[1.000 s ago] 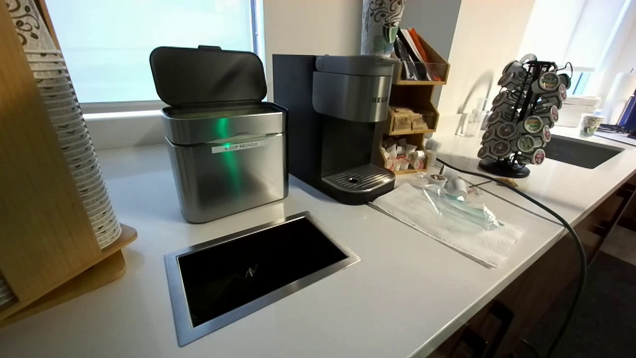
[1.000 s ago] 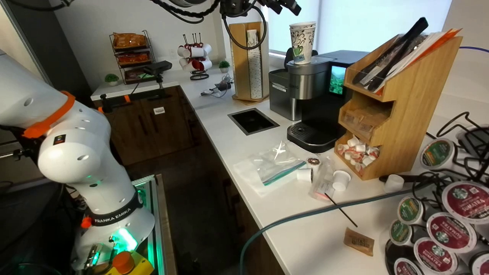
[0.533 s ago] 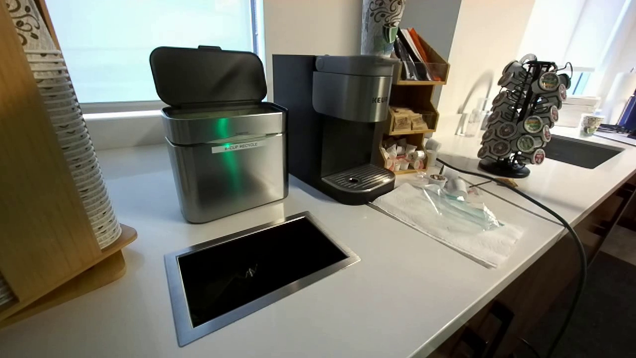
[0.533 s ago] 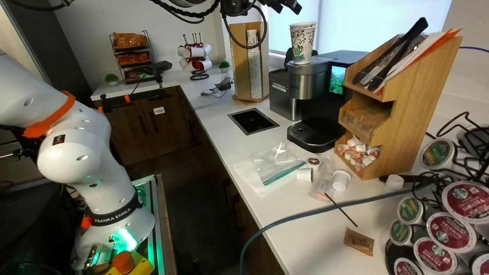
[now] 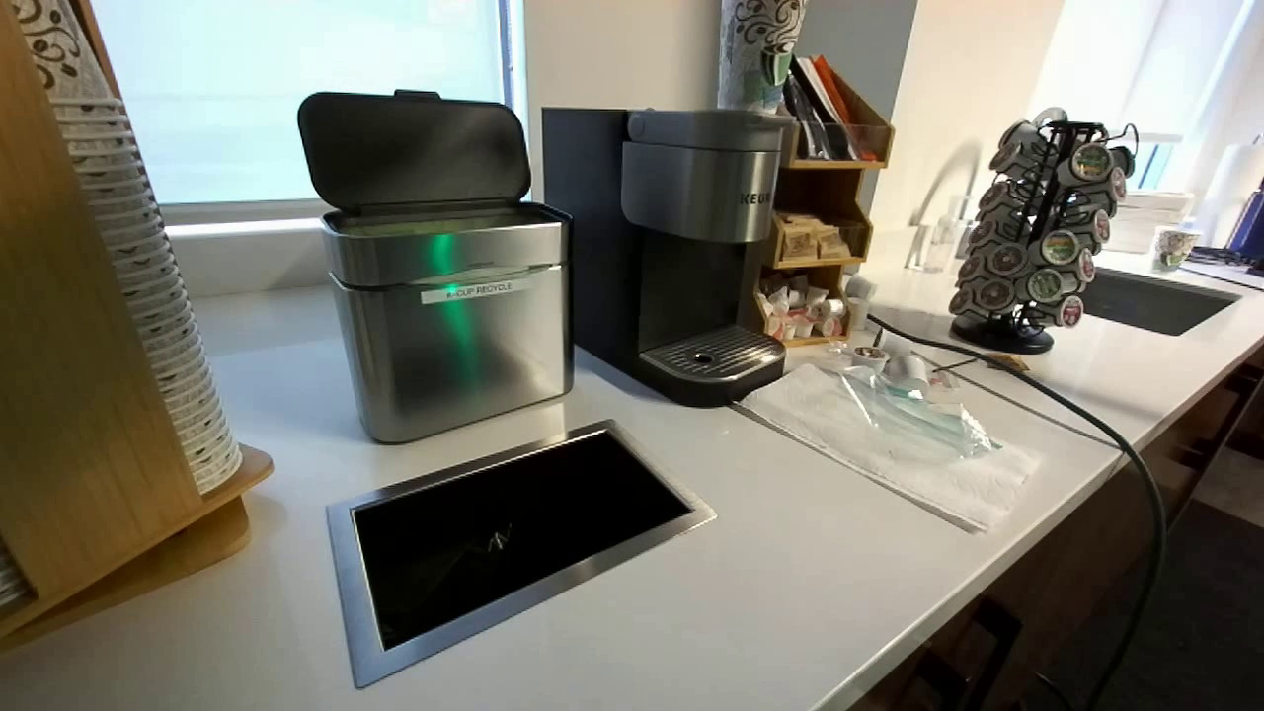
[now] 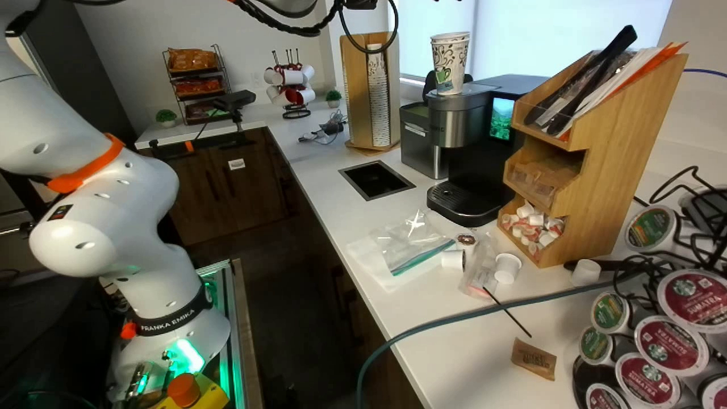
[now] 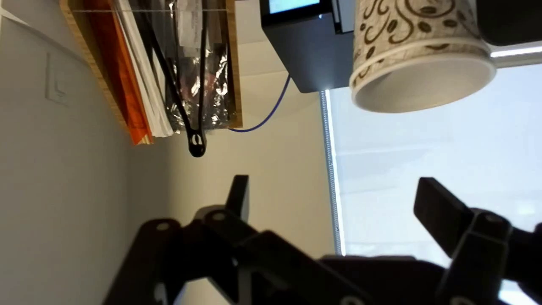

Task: Remove the cup off of the coffeemaker, then open the lid of the coffeemaker

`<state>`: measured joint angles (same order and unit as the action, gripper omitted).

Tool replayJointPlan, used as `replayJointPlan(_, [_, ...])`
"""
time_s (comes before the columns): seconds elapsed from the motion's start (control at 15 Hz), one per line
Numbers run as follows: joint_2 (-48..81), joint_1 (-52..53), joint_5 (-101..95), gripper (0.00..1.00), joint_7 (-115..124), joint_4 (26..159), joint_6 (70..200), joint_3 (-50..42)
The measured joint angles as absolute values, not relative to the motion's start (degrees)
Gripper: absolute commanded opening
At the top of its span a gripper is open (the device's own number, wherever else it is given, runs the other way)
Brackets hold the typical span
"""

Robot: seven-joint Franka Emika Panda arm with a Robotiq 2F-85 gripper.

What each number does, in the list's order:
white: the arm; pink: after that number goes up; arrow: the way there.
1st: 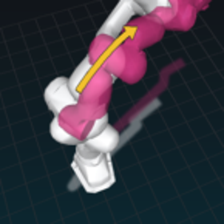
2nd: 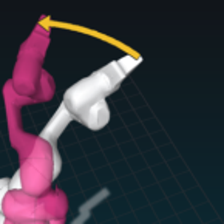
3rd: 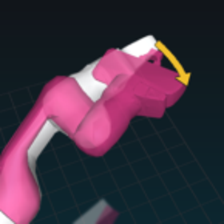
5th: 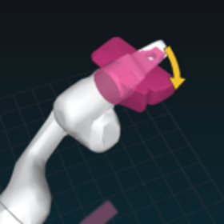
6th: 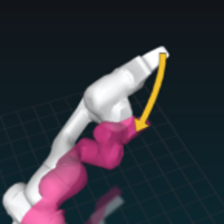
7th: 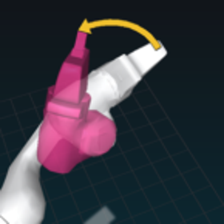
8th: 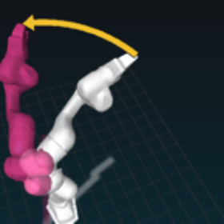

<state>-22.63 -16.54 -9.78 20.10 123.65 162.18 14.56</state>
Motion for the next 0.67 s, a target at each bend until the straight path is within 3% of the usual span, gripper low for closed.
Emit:
replayJointPlan(0.2, [-20.5, -21.6, -13.0, 1.00, 25.3, 119.1, 153.4, 19.5])
replayJointPlan(0.67, [-14.7, -15.6, -14.4, 1.00, 30.4, 110.8, 140.4, 16.6])
